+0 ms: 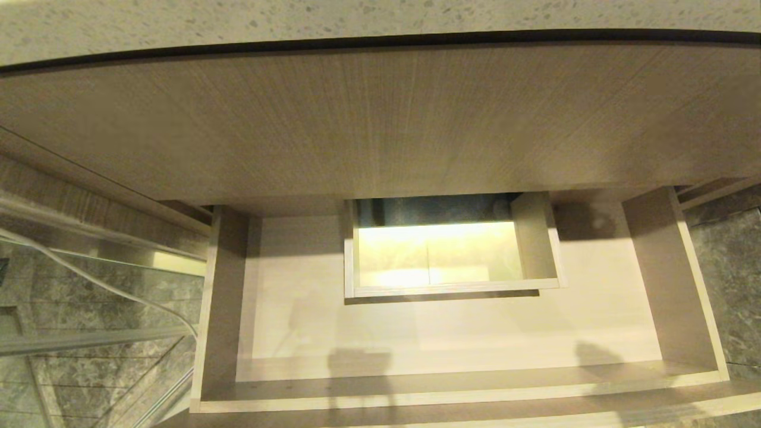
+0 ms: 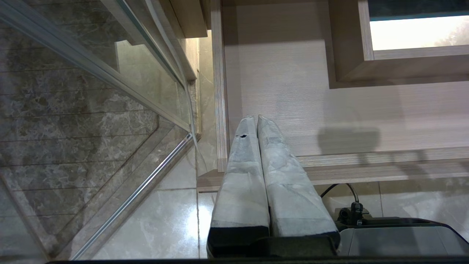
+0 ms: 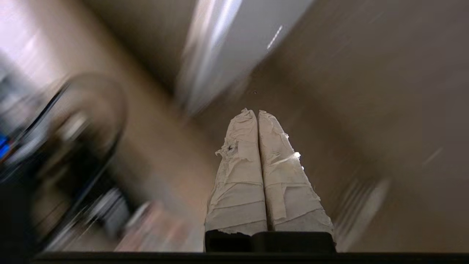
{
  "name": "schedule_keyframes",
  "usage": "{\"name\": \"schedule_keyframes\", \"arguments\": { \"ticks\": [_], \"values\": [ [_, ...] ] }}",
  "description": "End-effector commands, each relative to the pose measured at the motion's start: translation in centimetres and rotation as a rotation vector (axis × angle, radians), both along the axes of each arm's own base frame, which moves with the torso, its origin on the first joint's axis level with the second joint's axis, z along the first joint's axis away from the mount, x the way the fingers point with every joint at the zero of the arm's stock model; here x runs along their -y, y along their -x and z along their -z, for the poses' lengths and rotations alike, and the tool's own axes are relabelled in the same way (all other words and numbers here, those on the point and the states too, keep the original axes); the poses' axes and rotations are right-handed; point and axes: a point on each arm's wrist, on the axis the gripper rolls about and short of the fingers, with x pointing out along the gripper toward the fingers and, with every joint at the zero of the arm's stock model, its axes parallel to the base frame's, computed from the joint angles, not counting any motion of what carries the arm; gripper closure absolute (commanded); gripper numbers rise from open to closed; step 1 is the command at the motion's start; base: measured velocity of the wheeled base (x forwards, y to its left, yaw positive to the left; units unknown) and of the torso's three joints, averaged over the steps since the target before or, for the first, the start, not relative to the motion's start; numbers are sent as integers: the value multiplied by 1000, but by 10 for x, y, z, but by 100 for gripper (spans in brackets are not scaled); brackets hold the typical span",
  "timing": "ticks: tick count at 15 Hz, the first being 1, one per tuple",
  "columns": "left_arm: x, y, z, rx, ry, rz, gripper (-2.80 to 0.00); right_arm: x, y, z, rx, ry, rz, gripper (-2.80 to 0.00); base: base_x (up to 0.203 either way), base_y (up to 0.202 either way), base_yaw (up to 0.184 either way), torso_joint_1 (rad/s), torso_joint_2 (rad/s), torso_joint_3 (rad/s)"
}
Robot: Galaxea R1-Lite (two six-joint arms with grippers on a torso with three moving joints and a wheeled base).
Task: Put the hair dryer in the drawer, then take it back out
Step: Close the drawer
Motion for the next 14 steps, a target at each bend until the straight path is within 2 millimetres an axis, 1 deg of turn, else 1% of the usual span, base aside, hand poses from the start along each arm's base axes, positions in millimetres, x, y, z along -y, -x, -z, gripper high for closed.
{"name": "schedule_keyframes", "arguments": {
  "ticks": [1, 2, 4, 7, 11, 14],
  "values": [
    [0, 0, 0, 0, 0, 0, 0, 3, -6, 7, -61, -95, 177, 0, 0, 0, 0, 0, 0, 0],
    [0, 0, 0, 0, 0, 0, 0, 7, -13, 9, -72, -108, 221, 0, 0, 0, 0, 0, 0, 0],
    [0, 0, 0, 0, 0, 0, 0, 14, -25, 12, -41, -115, 333, 0, 0, 0, 0, 0, 0, 0],
    [0, 0, 0, 0, 0, 0, 0, 15, -24, 24, -70, -126, 391, 0, 0, 0, 0, 0, 0, 0],
    [0, 0, 0, 0, 0, 0, 0, 15, -22, 28, -85, -142, 418, 0, 0, 0, 0, 0, 0, 0],
    [0, 0, 0, 0, 0, 0, 0, 17, -28, 44, -144, -199, 421, 0, 0, 0, 0, 0, 0, 0]
  ]
}}
